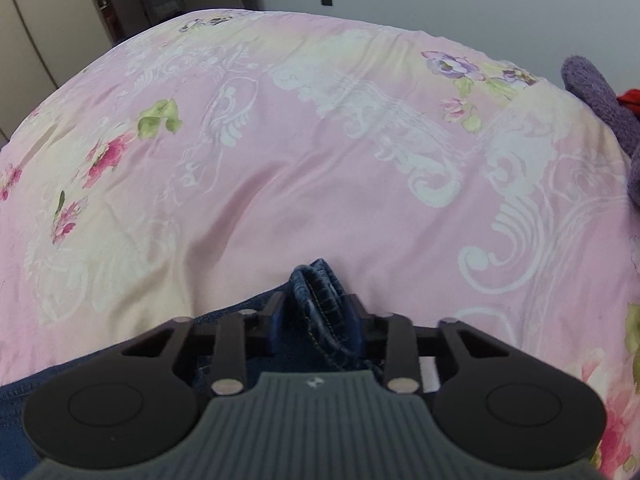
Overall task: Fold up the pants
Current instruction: 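Pinch the waistband with the left tool while the right tool pinches the hem, then open both tools and move them over the folded jeans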
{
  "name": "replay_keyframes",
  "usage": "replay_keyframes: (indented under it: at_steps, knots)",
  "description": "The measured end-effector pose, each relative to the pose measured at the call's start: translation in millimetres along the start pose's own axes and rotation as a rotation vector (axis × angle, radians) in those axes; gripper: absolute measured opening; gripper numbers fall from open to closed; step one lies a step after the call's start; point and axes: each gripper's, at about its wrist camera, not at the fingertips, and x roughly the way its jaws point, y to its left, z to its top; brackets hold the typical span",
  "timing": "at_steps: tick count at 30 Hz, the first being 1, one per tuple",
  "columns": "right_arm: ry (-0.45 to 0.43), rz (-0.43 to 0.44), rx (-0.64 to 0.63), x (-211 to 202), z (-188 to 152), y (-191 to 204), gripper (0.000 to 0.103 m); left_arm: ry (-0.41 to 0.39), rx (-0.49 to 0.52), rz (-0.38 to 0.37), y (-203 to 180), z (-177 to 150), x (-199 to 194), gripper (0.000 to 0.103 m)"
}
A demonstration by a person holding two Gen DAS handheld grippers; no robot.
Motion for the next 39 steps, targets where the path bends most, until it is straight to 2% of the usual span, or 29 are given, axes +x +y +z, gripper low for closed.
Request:
replay_keyframes:
  at_steps: [3, 7, 11, 16, 22, 24, 26, 29, 30, 33, 36, 39]
  knots:
    - [-0.024, -0.019, -0.033, -8, -2, 6, 0.009, -0.055, 0.031, 0.024, -8, -5, -19, 0.022]
    - [-0.086, -0.045, -0.01, -25, -4, 6, 0.008, -0.131, -0.026, 0.016, -3, -3, -50, 0.02]
    - [-0.145, -0.031, 0.022, -44, -2, 4, 0.007, -0.175, -0.053, 0.005, 6, 6, -67, 0.02]
    - [-0.157, -0.024, 0.051, -38, 12, 6, 0.006, -0.193, -0.041, 0.017, -1, 13, -60, 0.02]
    - [-0.109, -0.059, 0.033, -8, 14, 12, 0.007, -0.158, -0.033, 0.057, -15, 11, -24, 0.021]
    - [-0.107, -0.056, 0.03, -3, 12, 11, 0.007, -0.147, -0.046, 0.057, -15, 9, -15, 0.023]
    - [-0.097, -0.041, 0.034, 0, 11, 8, 0.01, -0.127, -0.021, 0.063, -16, 8, -12, 0.035]
    - [-0.12, -0.039, 0.064, -8, 12, -2, 0.032, -0.145, 0.035, 0.072, -20, 3, -23, 0.058]
    - [-0.128, -0.029, 0.077, -14, 13, -6, 0.043, -0.162, 0.045, 0.071, -23, 2, -30, 0.064]
    - [-0.125, -0.017, 0.076, -32, 9, -15, 0.045, -0.19, 0.071, 0.045, -33, -4, -54, 0.065]
    - [-0.119, 0.004, 0.073, -54, -1, -28, 0.045, -0.192, 0.103, -0.032, -51, -16, -80, 0.065]
    - [-0.127, 0.052, 0.097, -78, -19, -49, 0.045, -0.184, 0.181, -0.129, -82, -38, -107, 0.065]
